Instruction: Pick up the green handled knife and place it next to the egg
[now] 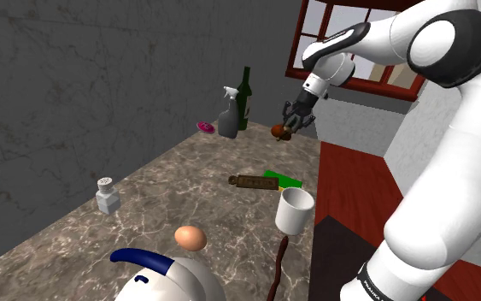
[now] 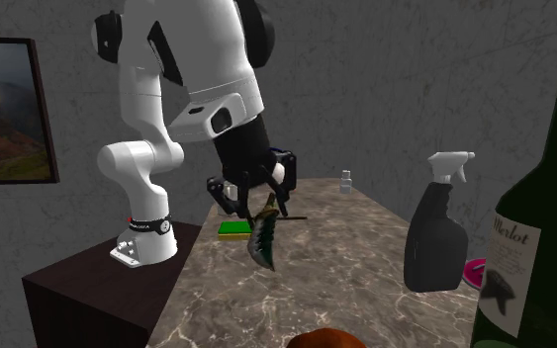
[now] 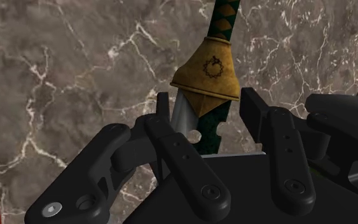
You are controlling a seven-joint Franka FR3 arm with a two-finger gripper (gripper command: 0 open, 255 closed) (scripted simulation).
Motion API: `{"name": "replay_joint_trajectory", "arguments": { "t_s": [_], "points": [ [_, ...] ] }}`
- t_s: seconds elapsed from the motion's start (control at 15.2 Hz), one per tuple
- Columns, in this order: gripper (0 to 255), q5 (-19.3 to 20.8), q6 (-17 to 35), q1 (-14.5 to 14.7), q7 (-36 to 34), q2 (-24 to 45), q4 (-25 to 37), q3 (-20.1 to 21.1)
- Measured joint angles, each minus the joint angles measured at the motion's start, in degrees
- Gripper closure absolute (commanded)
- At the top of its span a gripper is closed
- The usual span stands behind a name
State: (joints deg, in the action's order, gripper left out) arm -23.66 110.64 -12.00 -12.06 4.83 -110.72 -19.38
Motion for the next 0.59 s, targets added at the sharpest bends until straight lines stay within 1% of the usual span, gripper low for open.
{"name": "replay_joint_trajectory", "arguments": {
  "t_s": [0.4,0.59],
  "points": [
    [255,1.51,5.14,4.14,-7.14,-7.92,-9.77,3.75],
    [255,1.81,7.35,5.91,-10.8,-11.02,-13.55,5.96]
  ]
}}
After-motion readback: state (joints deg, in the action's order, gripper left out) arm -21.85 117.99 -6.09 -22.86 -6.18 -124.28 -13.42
